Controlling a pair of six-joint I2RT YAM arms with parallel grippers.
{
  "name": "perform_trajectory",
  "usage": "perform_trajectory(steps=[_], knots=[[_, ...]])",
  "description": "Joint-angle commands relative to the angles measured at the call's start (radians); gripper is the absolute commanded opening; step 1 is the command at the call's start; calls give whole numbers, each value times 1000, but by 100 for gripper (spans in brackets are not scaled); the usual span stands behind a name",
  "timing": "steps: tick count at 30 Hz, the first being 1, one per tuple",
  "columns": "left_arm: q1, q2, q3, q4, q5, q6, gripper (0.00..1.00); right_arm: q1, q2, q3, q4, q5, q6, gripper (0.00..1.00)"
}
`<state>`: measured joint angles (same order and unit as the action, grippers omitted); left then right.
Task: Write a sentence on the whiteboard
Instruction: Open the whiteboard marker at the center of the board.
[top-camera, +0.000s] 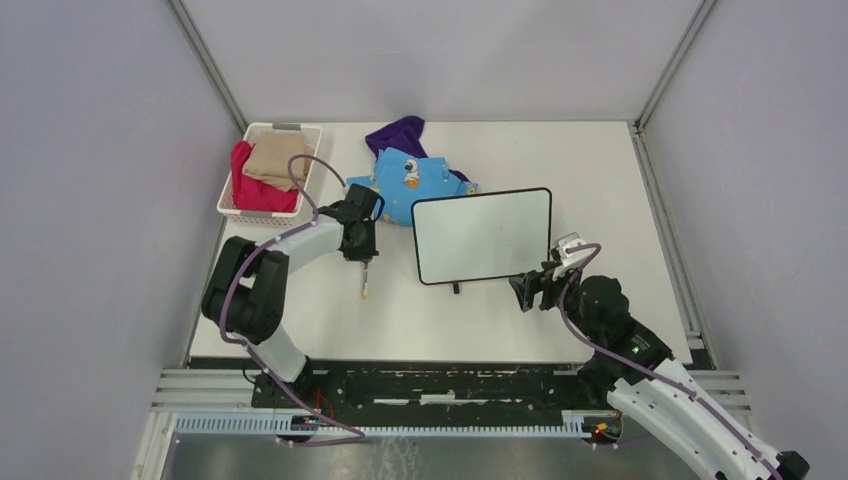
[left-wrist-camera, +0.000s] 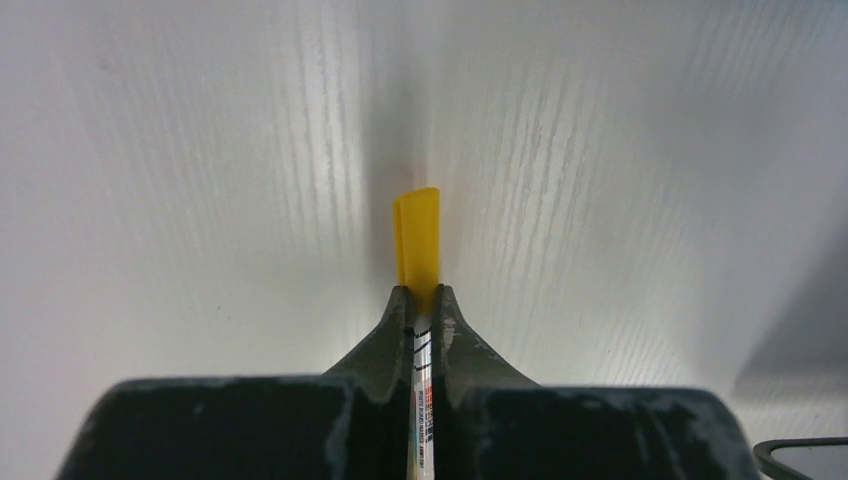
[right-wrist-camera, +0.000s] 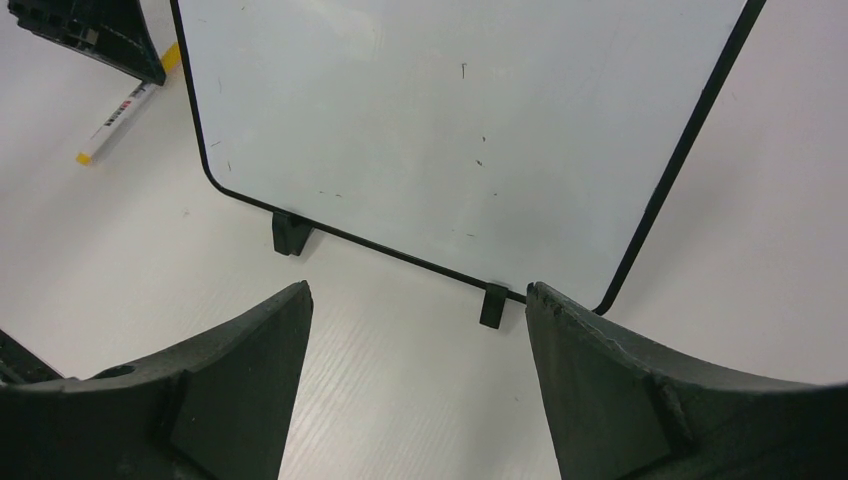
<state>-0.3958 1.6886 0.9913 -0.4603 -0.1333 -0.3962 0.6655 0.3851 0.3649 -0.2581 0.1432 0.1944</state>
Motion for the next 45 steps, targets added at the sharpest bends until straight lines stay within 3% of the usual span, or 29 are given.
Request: perform_trajectory(steps=[1, 8, 13, 19, 26, 33, 45], knots=[[7, -156, 2, -24, -85, -65, 2, -2, 7, 52, 34, 3, 12, 84], [7, -472, 62, -61, -95, -96, 2, -1, 28, 113, 93, -119, -28, 84], [6, -694, 65, 69, 143, -91, 2, -2, 75, 150, 246, -273, 28, 83], [5, -841, 45, 255, 401, -136, 2, 29, 190, 186, 526, -377, 157, 80], [-11, -917, -28, 518, 647, -277, 2, 203, 391, 278, 742, -379, 185, 82], [-31, -916, -147, 903, 727, -450, 2, 271, 551, 325, 1017, -381, 269, 86], [-80, -906, -138, 942, 755, -449, 2, 296, 710, 472, 1045, -371, 343, 82]])
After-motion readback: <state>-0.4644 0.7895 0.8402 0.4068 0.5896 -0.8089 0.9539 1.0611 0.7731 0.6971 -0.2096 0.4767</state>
